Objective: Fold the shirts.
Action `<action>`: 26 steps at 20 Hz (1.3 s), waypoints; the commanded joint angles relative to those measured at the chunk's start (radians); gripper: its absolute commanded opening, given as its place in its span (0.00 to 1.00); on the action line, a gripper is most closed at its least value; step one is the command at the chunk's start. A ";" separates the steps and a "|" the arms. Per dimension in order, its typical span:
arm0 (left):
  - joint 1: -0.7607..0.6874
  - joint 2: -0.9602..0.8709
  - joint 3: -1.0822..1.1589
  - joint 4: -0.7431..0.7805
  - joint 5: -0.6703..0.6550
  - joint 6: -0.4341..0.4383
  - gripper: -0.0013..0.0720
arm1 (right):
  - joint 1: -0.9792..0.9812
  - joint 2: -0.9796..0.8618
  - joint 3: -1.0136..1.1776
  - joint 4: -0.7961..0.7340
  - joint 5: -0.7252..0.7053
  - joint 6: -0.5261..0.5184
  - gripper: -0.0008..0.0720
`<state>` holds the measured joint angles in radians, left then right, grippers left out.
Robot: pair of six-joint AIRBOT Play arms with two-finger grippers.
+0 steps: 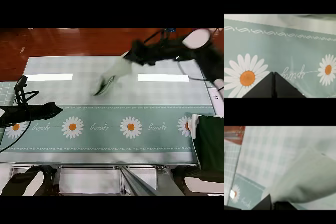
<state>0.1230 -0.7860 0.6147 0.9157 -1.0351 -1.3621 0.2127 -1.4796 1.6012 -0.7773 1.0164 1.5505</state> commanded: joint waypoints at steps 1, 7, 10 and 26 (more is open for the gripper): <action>0.000 -0.001 -0.001 0.000 0.000 0.000 0.05 | -0.136 0.000 0.201 -0.106 0.193 0.099 0.04; 0.000 -0.001 -0.001 0.000 0.008 0.000 0.05 | -0.421 0.065 0.282 -0.147 0.402 0.143 0.04; 0.000 -0.001 -0.001 0.000 0.017 0.000 0.05 | -0.572 0.129 0.282 -0.200 0.484 0.152 0.04; 0.000 -0.001 -0.001 -0.045 0.172 0.035 0.05 | -1.083 0.437 0.141 -0.519 0.842 0.189 0.04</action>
<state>0.1230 -0.7864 0.6144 0.8787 -0.8837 -1.3445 -0.7788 -1.1168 1.8175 -1.2213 1.8301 1.7374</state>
